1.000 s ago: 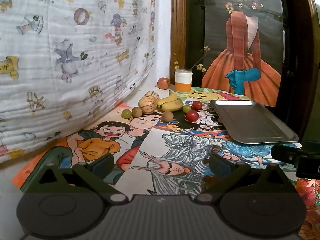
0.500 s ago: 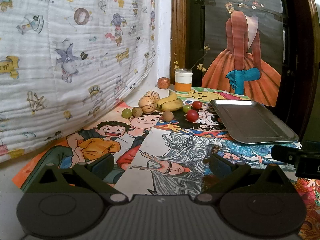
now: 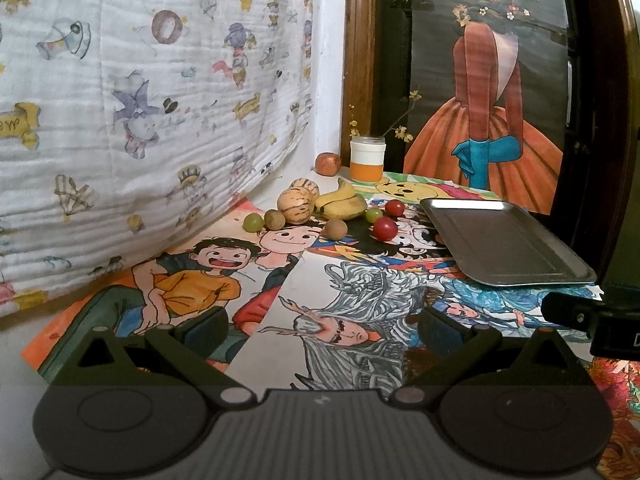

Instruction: Organize fruits

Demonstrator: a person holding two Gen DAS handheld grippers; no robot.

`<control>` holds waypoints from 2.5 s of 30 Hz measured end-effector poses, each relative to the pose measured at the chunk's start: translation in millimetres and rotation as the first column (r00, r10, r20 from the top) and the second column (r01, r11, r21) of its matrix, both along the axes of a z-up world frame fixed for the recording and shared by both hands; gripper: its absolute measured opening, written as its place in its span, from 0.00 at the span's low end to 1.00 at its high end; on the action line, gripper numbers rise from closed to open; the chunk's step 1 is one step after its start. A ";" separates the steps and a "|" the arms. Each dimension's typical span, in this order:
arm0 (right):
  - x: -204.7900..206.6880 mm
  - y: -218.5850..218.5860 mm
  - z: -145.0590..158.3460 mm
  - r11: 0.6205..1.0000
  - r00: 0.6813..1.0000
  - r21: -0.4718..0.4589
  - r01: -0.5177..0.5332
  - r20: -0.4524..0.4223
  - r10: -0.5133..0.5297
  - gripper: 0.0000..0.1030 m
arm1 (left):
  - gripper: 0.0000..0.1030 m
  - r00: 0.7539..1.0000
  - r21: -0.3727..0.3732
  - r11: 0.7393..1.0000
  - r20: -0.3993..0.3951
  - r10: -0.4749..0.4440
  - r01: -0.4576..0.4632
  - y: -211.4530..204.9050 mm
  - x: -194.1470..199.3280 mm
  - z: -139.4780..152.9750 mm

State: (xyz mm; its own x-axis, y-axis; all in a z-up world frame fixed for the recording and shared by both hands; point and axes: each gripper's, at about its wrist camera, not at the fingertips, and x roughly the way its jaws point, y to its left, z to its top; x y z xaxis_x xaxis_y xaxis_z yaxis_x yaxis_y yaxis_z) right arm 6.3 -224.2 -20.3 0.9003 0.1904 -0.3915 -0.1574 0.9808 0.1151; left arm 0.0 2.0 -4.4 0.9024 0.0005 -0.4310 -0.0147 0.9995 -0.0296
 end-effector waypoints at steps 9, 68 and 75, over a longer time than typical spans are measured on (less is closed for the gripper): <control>0.0 1.2 3.5 1.000 1.000 0.000 -0.002 -0.002 0.002 1.00 | 1.00 1.000 -0.005 1.000 -0.005 0.005 -0.005 1.8 1.3 -0.8; -49.1 -2.1 46.4 0.998 0.992 -0.054 -0.038 0.115 0.044 1.00 | 1.00 0.999 0.007 1.000 0.044 0.014 -0.014 8.7 -30.5 27.0; -66.4 -9.1 94.8 0.980 0.975 -0.083 -0.181 0.119 0.190 1.00 | 1.00 0.996 0.001 1.000 0.093 -0.014 0.014 22.9 -52.6 59.9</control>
State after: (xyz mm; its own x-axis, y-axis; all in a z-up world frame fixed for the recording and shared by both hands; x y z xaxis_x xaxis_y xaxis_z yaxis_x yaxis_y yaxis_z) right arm -60.1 -233.3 74.5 0.8947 0.3344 -0.2962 -0.3460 0.9381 0.0141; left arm -52.6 24.9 55.5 0.9384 -0.0120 -0.3453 0.0019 0.9996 -0.0295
